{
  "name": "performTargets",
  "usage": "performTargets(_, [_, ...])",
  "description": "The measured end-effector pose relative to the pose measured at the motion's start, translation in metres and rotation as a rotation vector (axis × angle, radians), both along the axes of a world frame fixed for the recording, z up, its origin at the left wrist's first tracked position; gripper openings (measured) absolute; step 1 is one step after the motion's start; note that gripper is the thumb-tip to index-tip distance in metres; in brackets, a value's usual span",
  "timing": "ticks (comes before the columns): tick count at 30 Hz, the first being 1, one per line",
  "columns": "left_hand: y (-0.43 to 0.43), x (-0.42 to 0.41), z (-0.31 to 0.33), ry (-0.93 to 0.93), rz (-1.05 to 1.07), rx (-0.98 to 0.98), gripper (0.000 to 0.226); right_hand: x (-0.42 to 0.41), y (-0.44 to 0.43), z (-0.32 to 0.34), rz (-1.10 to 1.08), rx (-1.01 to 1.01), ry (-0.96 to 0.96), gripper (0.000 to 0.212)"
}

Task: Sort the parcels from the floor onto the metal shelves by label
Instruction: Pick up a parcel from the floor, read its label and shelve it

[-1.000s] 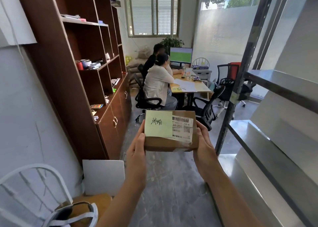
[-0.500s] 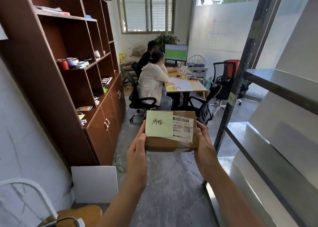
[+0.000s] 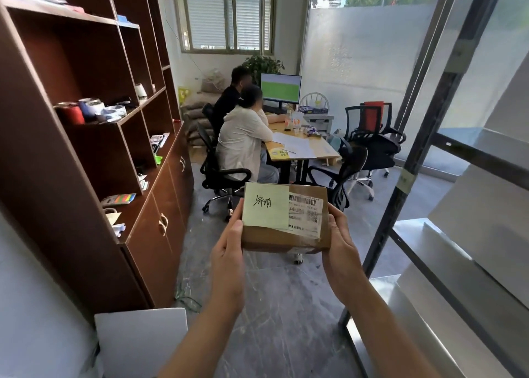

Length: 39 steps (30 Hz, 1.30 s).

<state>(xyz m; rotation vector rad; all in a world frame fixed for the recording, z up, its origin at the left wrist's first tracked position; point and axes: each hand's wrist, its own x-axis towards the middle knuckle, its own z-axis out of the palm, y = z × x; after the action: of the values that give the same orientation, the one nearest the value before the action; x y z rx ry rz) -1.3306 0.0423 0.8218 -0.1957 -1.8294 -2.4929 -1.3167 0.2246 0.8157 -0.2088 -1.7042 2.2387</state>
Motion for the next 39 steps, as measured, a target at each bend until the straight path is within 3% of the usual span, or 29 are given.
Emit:
performTargets(19, [-0.012, -0.144, -0.029, -0.059, -0.154, -0.011, 0.040, -0.118, -0.015, -0.027, -0.132, 0.031, -0.056, 0.031])
performTargets(39, [0.110, -0.293, -0.009, -0.080, -0.094, -0.076, 0.039, -0.275, 0.108, -0.024, -0.110, 0.000, -0.009, 0.032])
